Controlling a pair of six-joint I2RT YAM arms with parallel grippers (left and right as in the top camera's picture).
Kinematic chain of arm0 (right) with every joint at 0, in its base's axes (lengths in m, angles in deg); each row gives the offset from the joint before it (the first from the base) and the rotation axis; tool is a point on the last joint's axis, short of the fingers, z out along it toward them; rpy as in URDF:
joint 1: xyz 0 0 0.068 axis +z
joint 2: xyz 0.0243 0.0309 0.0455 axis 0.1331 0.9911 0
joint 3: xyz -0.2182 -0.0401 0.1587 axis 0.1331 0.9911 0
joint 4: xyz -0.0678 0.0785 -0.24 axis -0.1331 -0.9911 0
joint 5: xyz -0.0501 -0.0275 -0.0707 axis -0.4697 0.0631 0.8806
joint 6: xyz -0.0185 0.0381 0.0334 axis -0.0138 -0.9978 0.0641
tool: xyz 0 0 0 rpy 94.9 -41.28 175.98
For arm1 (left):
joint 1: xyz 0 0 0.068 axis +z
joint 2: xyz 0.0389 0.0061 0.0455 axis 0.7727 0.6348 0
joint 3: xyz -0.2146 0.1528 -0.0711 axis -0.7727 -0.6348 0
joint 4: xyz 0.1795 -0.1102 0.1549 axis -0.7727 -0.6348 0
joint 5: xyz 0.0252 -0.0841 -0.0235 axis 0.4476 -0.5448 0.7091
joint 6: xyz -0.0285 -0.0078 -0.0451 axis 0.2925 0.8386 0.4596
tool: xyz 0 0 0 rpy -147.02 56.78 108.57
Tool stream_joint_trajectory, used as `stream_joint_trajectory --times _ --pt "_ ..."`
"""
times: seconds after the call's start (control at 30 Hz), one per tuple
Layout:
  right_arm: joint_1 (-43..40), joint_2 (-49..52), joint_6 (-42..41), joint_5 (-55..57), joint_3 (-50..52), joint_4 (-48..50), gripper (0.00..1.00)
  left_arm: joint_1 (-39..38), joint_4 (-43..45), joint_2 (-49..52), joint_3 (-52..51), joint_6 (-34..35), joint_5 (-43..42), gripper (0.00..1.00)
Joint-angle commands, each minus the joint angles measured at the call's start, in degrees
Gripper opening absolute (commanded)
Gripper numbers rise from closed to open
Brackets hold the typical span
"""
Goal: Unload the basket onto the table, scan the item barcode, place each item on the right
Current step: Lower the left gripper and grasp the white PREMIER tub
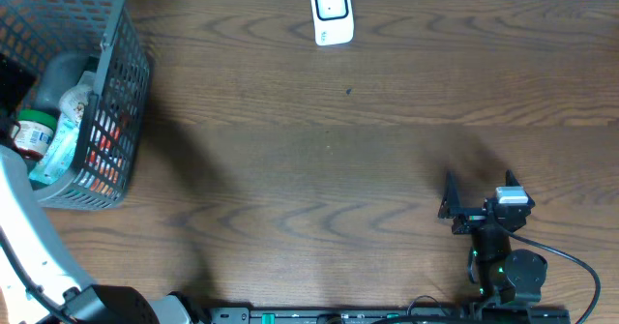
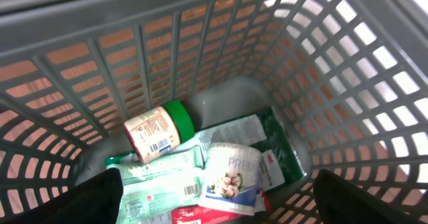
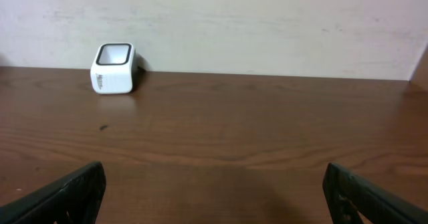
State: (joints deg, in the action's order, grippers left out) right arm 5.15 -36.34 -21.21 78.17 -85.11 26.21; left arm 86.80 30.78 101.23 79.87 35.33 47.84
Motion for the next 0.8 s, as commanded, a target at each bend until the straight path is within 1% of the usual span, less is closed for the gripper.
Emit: stream_joint_trajectory --times 0.0,0.1,0.2,0.23,0.27,0.3,0.37,0.4,0.47,0.53,0.57,0.6,0.63,0.67,0.77 --pt "-0.31 -0.35 -0.57 0.35 0.07 -0.26 0.99 0.09 -0.90 1.09 1.09 -3.43 0.61 0.93" --pt "-0.31 -0.35 -0.57 0.35 0.07 -0.26 0.99 0.09 -1.75 1.42 1.09 -3.78 0.09 0.93" --pt "-0.31 -0.35 -0.57 0.35 0.07 -0.26 0.99 0.09 -1.81 1.64 1.09 -3.76 -3.56 0.93" --pt "-0.31 -0.35 -0.57 0.35 0.07 -0.26 0.99 0.09 -1.81 1.77 1.07 -3.76 -3.67 0.86" --pt "-0.31 -0.35 -0.57 0.35 0.07 -0.26 0.99 0.09 -1.84 1.90 1.07 -3.78 -3.65 0.74" --pt "-0.31 -0.35 -0.57 0.35 0.07 -0.26 0.99 0.09 -2.10 2.19 1.07 -3.78 -3.65 0.57" --pt "-0.31 -0.35 -0.57 0.35 0.07 -0.26 0.99 0.09 -3.39 2.82 1.01 -3.78 -3.65 0.34" --pt "-0.31 -0.35 -0.57 0.35 0.07 -0.26 0.99 0.09 -3.85 3.37 0.85 -3.76 -3.65 0.28" --pt "-0.28 -0.35 -0.57 0.35 0.07 -0.26 0.99 0.09 -3.78 5.05 0.74 -3.78 -3.65 0.24" --pt "-0.31 -0.35 -0.57 0.35 0.07 -0.26 0.99 0.09 -3.54 6.25 0.74 -3.78 -3.65 0.24" --pt "-0.31 -0.35 -0.57 0.35 0.07 -0.26 0.99 0.09 -3.54 7.30 0.74 -3.78 -3.65 0.42" --pt "-0.31 -0.35 -0.57 0.35 0.07 -0.24 0.99 0.09 -3.43 7.89 0.74 -3.76 -3.65 0.55" --pt "-0.31 -0.35 -0.57 0.35 0.07 -0.26 0.99 0.09 -3.21 8.48 0.74 -3.78 -3.65 0.63" --pt "-0.28 -0.35 -0.57 0.35 0.07 -0.26 0.99 0.09 -2.93 9.60 0.74 -3.80 -3.65 0.68" --pt "-0.31 -0.35 -0.57 0.35 0.07 -0.24 0.99 0.02 -3.39 12.02 0.74 -3.74 -4.22 0.76"
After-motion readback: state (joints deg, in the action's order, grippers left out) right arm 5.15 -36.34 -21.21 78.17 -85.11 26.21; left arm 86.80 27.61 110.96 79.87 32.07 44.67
